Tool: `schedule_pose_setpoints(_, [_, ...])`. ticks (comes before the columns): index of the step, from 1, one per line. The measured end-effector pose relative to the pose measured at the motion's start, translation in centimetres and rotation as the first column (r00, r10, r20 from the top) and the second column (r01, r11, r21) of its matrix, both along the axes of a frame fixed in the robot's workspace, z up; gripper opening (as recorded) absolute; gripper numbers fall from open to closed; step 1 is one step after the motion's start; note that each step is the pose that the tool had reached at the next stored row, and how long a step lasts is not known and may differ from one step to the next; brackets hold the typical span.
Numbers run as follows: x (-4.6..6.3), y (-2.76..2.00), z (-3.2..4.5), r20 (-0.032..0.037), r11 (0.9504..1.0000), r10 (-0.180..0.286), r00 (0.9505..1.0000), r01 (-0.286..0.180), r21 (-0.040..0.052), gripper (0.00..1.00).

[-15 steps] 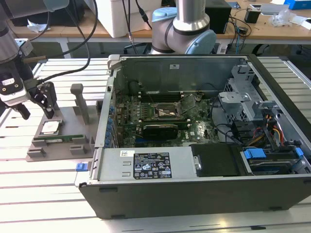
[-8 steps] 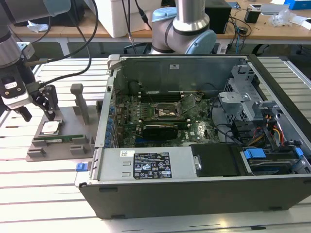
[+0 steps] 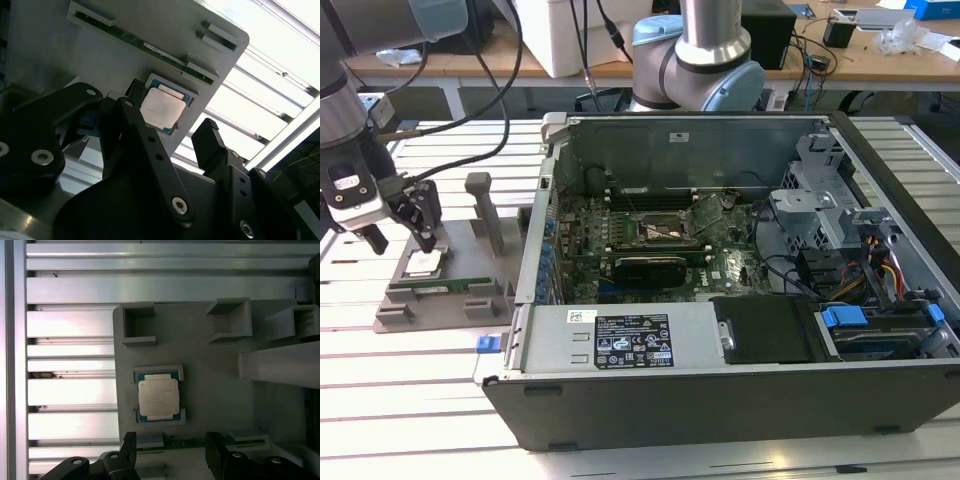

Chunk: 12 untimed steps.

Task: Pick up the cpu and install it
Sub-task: 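Pick up the cpu and move it towards the insertion slot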

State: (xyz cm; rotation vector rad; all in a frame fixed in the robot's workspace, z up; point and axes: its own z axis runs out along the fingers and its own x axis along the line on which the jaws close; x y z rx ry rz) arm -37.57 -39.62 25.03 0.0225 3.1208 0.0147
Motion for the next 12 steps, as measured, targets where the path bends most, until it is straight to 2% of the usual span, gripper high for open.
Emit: schedule_pose_setpoints(12, [0.1, 0.00, -1.55, 0.0000, 1.0000, 0.000, 1.0000, 0.000, -0.0001, 0.66])
